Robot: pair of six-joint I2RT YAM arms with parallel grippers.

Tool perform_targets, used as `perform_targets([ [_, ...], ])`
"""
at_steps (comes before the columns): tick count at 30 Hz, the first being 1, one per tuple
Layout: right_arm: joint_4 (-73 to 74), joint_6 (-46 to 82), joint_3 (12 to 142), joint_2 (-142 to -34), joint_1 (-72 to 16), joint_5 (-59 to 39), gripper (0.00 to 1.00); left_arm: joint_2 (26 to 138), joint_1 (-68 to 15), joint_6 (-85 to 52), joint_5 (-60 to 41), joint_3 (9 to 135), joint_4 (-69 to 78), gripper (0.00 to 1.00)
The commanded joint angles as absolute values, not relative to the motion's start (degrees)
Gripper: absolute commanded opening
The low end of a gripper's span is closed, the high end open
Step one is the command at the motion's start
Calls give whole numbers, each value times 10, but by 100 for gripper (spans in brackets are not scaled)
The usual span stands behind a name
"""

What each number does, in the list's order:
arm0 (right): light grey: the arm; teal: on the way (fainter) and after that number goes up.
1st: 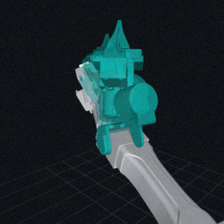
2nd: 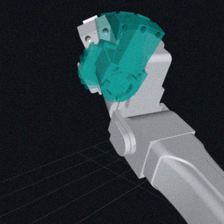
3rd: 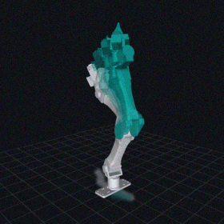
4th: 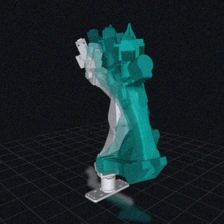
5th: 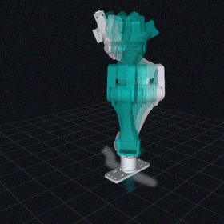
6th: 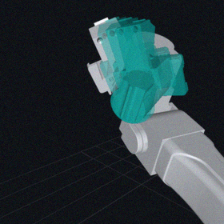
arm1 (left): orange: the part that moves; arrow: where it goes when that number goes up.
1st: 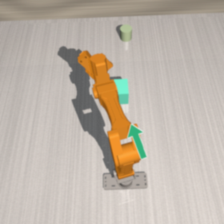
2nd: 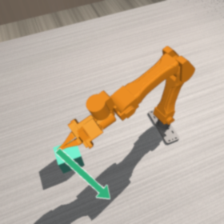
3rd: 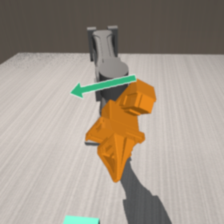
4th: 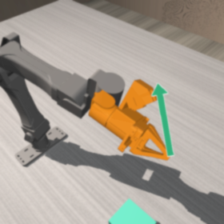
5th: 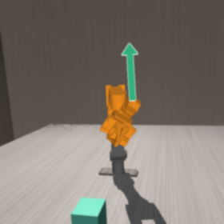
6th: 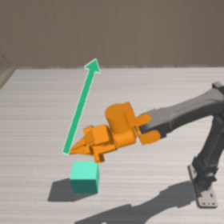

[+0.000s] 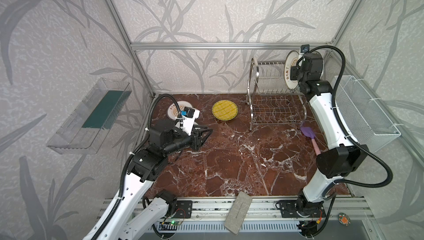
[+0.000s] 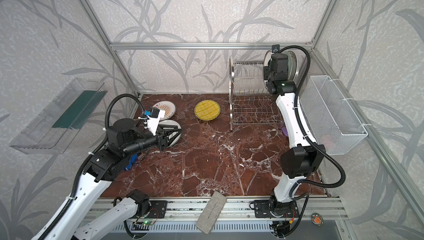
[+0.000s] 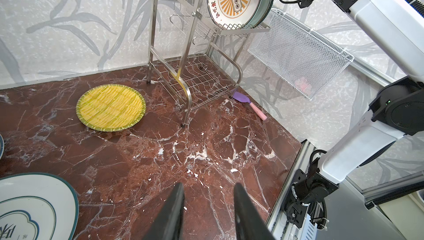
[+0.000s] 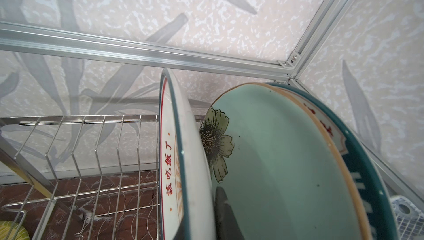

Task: Load the plates into the dish rack
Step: 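Open the right gripper and release the sunburst plate in the rack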

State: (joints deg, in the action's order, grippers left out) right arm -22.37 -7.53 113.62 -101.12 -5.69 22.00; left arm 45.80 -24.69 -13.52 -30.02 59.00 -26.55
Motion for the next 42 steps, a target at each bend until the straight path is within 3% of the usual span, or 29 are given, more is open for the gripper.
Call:
perform_targets([
  [1,-237,-73,1144,-1023,-60,212,15,451,-246,-129,-308,585,-265,35],
  [12,-236,-72,1140,-1018,-59,210,24,450,-246,-130,-310,585,-264,35],
  [20,-237,-71,1140,-1005,-59,204,34,449,-246,-129,-311,585,-264,35],
  [26,-239,-74,1142,-999,-60,204,48,449,-246,-130,-312,585,-264,35],
  [42,-250,-76,1153,-949,-60,194,64,450,-247,-135,-309,585,-263,35],
])
